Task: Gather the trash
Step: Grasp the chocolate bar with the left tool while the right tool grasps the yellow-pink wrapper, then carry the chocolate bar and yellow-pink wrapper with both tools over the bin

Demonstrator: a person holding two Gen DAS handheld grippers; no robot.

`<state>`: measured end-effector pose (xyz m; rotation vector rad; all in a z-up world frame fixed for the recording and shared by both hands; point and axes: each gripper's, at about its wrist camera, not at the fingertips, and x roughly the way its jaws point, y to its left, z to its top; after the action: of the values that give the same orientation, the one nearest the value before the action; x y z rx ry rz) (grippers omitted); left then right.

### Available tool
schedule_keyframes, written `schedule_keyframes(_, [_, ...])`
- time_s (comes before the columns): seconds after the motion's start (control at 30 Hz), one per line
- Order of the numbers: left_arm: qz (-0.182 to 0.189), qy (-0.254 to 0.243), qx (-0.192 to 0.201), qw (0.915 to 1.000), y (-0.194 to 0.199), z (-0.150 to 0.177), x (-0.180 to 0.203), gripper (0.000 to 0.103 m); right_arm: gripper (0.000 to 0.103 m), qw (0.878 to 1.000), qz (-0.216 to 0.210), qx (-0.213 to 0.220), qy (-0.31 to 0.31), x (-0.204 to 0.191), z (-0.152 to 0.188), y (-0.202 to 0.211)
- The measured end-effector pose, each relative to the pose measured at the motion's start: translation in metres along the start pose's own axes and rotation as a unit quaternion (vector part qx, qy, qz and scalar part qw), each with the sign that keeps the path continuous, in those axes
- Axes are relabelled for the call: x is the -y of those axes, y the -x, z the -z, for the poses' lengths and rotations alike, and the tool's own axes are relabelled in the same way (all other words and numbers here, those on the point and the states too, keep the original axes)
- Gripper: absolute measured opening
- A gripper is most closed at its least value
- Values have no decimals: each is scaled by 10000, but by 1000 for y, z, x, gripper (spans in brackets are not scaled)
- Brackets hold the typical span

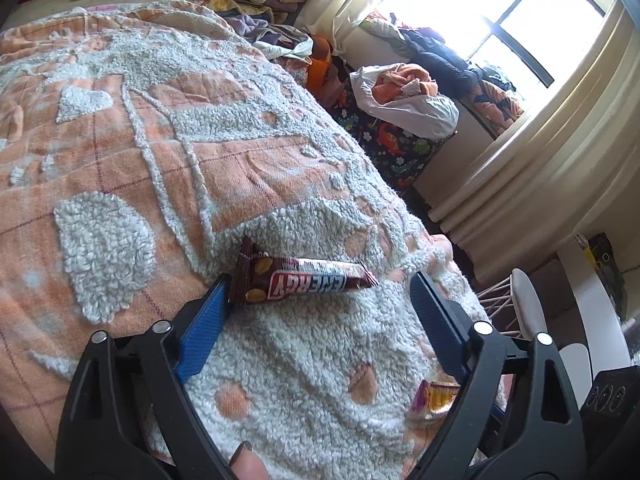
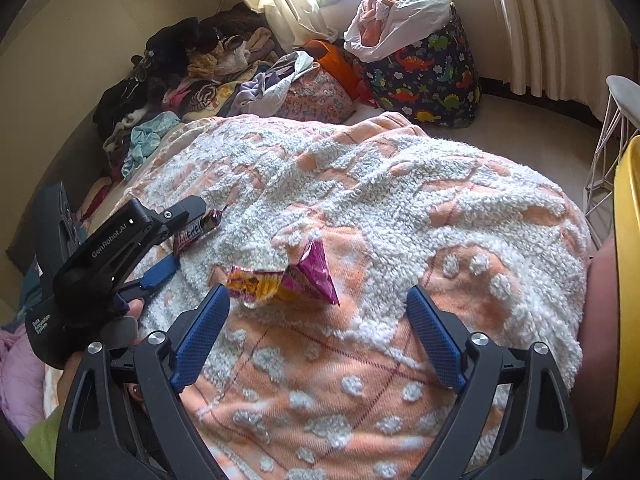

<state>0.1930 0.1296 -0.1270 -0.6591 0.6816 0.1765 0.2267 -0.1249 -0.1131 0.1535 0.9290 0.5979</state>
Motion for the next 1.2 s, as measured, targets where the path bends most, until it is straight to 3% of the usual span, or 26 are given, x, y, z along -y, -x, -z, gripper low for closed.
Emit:
schedule_keyframes(0.2, [-124, 156, 73, 9998, -3, -5, -5, 56, 59, 9997, -202, -59, -85, 1, -6, -7])
schedule_keyframes(0.27, [-188, 199, 120, 9996, -2, -4, -6, 46, 39, 9994, -329, -96, -81, 0, -7, -8])
schedule_keyframes(0.3, [-206, 224, 147, 9994, 0, -4, -8, 42, 37, 9993, -349, -120, -72, -1, -7, -9])
schedule_keyframes(0.57, [-44, 240, 214, 9995, 10, -1, -7, 15, 30, 9990, -428, -76, 65, -10, -2, -2])
schedule_keyframes(1.2, [561, -328, 67, 9979, 31, 15, 36, 3, 28, 9987, -410, 168, 244, -11, 8, 34])
